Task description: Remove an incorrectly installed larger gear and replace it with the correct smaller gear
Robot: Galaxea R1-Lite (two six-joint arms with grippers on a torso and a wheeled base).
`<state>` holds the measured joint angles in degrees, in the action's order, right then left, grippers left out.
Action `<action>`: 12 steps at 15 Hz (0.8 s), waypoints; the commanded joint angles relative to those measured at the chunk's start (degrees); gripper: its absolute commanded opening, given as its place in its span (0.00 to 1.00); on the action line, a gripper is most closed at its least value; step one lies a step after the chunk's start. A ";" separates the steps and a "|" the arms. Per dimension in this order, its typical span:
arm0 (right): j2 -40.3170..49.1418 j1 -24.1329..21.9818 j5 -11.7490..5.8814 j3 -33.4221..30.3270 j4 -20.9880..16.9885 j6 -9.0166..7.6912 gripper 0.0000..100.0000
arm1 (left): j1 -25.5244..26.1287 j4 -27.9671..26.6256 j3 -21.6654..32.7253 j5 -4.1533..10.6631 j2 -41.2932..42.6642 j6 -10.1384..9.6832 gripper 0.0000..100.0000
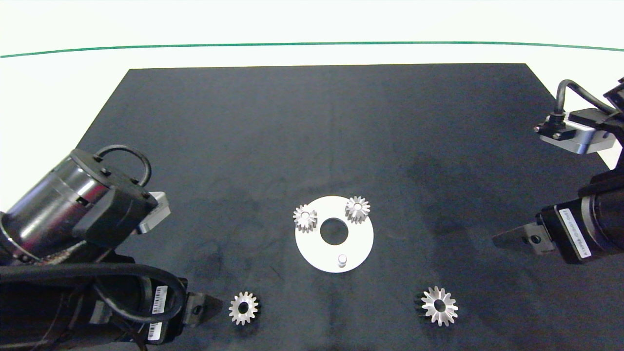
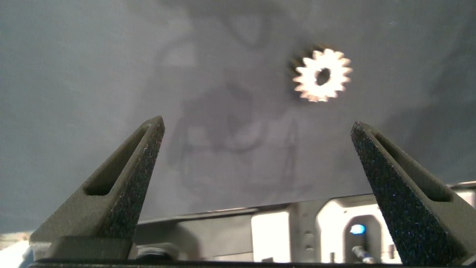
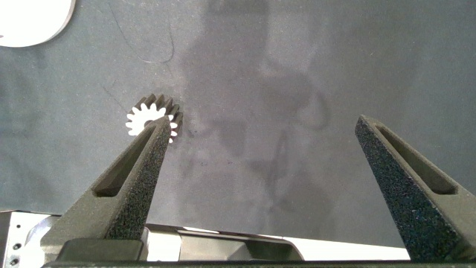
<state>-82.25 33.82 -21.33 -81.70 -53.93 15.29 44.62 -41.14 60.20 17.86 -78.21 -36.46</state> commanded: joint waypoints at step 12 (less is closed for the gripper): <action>0.51 1.08 -0.29 0.84 -0.21 0.01 1.00 | 9.52 0.80 2.38 14.05 -14.51 -12.84 1.00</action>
<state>-81.75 34.83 -21.52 -80.92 -53.86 15.21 53.58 -40.13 62.73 31.42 -90.82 -48.84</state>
